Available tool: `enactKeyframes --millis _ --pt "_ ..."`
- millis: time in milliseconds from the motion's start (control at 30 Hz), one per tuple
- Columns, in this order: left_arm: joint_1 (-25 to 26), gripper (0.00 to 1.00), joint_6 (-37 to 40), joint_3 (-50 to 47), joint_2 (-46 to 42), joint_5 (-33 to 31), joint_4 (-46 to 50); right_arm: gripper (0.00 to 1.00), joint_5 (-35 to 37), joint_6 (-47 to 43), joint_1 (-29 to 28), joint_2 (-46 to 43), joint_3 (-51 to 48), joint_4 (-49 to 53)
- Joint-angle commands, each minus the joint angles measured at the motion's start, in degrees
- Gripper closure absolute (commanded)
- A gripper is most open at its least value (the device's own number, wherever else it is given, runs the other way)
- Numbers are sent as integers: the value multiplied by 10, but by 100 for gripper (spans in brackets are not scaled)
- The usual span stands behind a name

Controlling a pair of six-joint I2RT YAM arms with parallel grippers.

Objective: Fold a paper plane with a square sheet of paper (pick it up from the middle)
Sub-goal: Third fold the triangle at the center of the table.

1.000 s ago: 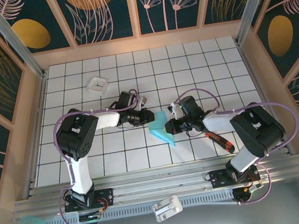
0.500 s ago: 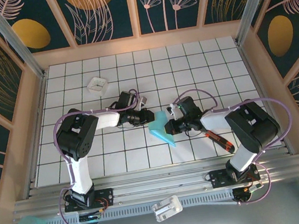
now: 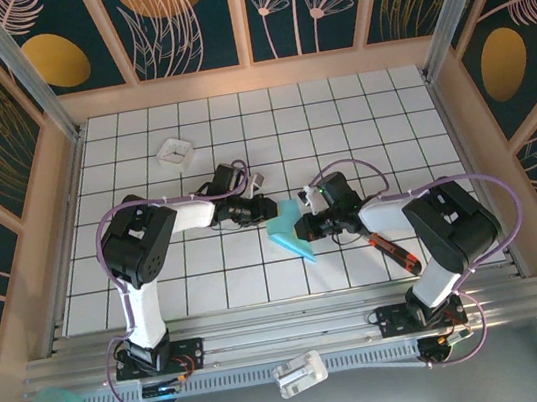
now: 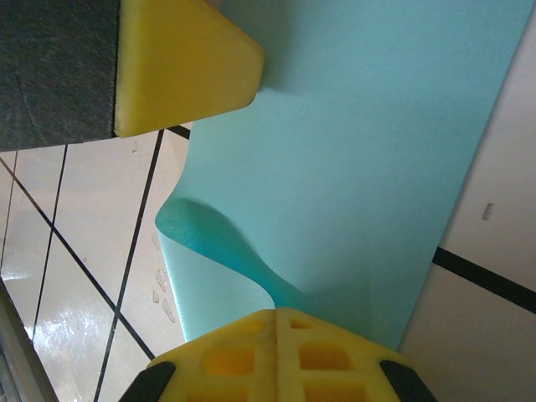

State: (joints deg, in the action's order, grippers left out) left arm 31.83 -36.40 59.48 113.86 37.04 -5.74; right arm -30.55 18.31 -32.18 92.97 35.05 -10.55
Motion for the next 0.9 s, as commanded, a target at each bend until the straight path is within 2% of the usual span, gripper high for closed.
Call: enactKeyframes --millis 0,400,867 --pt "3 78 13 -1 28 -22 22 97 -14 -4 5 -4 -2 -6" --pt "3 78 13 -1 27 -21 22 97 -5 -5 5 8 -2 -8" --pt "3 78 13 0 27 -21 23 100 40 3 -9 8 -8 8"
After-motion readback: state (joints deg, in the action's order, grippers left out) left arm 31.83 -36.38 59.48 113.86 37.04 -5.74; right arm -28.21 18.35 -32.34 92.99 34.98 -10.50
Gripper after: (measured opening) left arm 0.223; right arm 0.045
